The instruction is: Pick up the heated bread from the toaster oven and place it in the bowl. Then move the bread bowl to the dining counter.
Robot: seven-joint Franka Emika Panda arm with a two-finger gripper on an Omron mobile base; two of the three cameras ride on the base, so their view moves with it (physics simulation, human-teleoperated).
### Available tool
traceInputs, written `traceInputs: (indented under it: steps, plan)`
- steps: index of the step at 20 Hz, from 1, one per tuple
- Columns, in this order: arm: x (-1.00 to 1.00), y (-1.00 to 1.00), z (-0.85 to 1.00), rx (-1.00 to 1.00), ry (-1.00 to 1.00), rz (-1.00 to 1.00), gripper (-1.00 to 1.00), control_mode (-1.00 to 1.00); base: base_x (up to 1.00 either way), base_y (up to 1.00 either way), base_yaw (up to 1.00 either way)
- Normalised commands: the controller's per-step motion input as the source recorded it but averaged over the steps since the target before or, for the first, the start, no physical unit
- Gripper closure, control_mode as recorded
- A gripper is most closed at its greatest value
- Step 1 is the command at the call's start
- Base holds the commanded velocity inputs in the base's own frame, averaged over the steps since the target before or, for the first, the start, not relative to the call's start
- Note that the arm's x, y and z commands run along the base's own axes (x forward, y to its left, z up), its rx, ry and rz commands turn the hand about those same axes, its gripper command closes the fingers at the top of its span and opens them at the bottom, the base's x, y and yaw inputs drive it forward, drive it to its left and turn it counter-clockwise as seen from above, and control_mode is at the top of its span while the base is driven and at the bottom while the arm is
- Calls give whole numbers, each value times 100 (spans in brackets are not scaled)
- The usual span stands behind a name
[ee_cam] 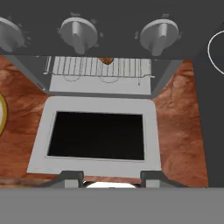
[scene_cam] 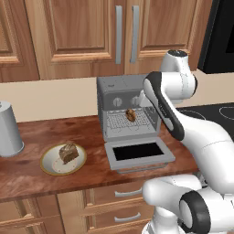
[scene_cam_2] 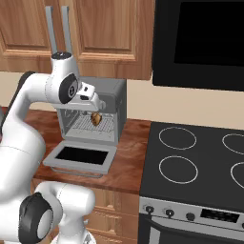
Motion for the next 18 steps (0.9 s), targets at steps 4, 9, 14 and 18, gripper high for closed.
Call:
traceInputs:
  steps: [4, 9, 14, 18]
  plan:
    - [-14, 1, 0, -1, -1, 4, -100, -100, 0, 0, 0]
    - [-70, 14, -52, 0, -20, 5, -100, -100, 0, 0, 0]
    - [-20, 9, -76, 6, -21, 0, -100, -100, 0, 0, 0]
    - [22, 17, -4, 4, -27, 0, -100, -100, 0, 0, 0]
